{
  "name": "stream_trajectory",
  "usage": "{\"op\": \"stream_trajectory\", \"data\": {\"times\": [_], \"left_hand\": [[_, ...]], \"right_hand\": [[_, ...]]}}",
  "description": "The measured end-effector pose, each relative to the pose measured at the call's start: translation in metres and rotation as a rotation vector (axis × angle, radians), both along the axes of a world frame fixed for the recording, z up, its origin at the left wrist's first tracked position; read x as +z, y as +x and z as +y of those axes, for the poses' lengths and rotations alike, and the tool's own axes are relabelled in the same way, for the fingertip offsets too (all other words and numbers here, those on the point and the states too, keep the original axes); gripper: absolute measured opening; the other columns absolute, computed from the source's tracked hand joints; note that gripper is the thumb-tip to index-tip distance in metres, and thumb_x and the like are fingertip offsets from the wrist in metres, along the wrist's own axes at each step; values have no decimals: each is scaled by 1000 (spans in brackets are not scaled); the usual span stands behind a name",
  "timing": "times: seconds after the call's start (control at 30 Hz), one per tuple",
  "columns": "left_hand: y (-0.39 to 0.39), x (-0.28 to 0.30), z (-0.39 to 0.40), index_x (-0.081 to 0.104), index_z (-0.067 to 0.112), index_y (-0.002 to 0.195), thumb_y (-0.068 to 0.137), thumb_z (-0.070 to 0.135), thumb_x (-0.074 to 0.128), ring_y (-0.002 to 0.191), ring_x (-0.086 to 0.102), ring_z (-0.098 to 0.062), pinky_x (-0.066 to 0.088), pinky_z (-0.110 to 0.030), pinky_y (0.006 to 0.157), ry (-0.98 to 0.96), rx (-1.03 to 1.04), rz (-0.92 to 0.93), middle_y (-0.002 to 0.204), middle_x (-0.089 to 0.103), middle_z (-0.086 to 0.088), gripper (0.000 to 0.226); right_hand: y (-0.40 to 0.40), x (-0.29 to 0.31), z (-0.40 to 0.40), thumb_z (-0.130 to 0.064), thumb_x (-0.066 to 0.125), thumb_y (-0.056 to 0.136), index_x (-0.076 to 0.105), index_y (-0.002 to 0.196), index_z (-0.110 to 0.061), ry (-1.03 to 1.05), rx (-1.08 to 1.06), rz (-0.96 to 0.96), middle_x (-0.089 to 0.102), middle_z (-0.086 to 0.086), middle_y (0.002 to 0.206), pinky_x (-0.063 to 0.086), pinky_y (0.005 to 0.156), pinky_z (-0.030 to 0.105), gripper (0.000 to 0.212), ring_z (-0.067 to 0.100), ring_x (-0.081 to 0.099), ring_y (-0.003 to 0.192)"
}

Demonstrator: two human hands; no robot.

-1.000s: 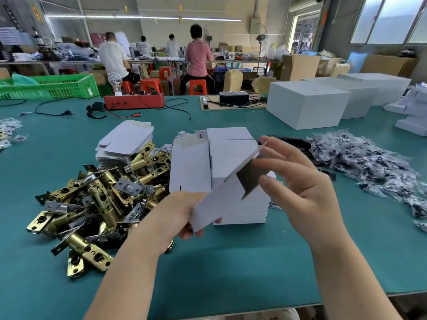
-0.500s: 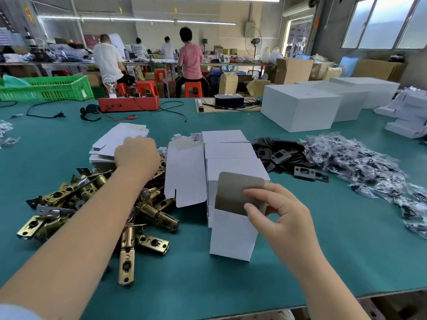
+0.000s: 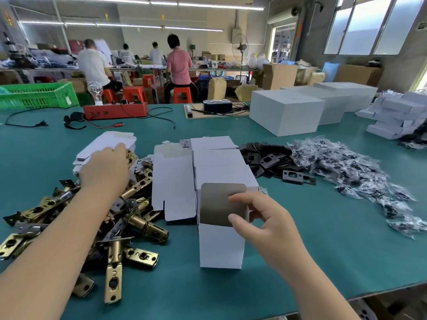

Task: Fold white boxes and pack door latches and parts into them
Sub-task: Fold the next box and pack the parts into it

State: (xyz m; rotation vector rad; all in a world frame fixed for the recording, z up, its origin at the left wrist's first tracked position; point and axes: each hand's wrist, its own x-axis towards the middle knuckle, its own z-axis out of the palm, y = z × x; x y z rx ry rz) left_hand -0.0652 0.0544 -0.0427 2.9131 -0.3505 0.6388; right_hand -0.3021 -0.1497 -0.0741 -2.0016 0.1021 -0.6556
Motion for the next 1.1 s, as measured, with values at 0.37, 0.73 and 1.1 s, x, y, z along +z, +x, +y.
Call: {"op": "stream_trajectory", "data": {"times": [0.37, 0.73, 1.1], "left_hand": [[-142, 57, -15, 56, 40, 110, 96, 24, 55, 80, 64, 9, 45, -7, 47, -977, -554, -9, 97, 67, 18, 21], [-173, 8, -55, 51, 39, 121, 97, 28, 55, 99, 56, 10, 46, -10, 82, -910, -662, -21, 100, 57, 34, 26], [-179, -6, -65, 54, 26, 121, 90, 23, 54, 90, 57, 16, 39, 1, 78, -858, -703, -64, 98, 61, 21, 32]], "right_hand": [[14, 12, 23, -7, 71, 80, 64, 99, -34, -20, 56, 7, 57, -20, 87, 38, 69, 4, 34, -12, 52, 76], [11, 4, 9, -8, 75, 76, 61, 98, -46, 91, 81, 40, 62, -29, 93, 42, 72, 9, 46, -7, 55, 78], [12, 0, 2, -17, 79, 70, 69, 106, -31, 180, 127, 20, 69, -11, 99, 49, 89, 46, 40, 15, 62, 93]]}}
